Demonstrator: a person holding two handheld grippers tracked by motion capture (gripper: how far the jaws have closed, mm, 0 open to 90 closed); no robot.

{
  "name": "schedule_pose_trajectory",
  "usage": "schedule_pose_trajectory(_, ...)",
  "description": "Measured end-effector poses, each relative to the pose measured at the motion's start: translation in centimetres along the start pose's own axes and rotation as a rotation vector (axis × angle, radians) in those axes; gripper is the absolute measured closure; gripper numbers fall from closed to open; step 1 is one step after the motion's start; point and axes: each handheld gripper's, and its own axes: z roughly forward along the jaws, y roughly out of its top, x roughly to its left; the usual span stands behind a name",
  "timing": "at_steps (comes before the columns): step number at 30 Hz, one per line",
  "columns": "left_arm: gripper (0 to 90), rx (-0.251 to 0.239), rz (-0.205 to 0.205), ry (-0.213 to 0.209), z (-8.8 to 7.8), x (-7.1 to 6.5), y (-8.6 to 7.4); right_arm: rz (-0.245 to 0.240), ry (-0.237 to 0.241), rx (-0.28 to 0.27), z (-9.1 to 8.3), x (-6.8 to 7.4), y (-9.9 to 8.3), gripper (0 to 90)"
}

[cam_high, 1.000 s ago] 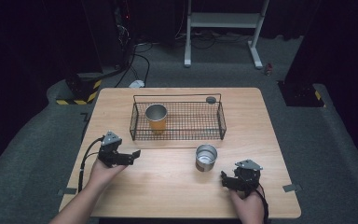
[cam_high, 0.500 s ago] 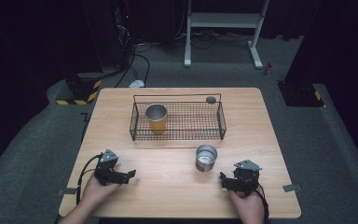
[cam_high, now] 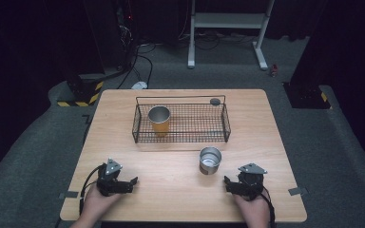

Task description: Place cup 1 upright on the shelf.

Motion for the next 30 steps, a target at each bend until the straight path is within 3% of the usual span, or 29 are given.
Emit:
schedule_pose_trajectory(2, 0.6, -0.001, 0.014, 0.020, 0.0, -0.3, 0.1, -0.002, -0.001, -0.004, 0.0, 0.0, 0.0, 12.4)
schedule_pose_trajectory(5, 0.6, 0.002, -0.014, -0.006, 0.2, -0.3, 0.1, -0.010, -0.012, -0.013, -0.2, 0.1, 0.0, 12.3)
schedule_pose_trajectory(12, 0.2, 0.002, -0.016, -0.005, 0.2, -0.3, 0.1, -0.011, -0.009, -0.041, -1.0, 0.7, 0.5, 9.8)
schedule_pose_trajectory(20, 0.2, 0.002, -0.016, -0.005, 0.2, -0.3, 0.1, -0.009, 0.027, -0.059, -1.4, 1.6, 1.2, 9.7)
schedule_pose_trajectory(30, 0.2, 0.002, -0.016, -0.005, 0.2, -0.3, 0.1, -0.044, 0.051, -0.091, -1.6, 3.2, 2.0, 9.7)
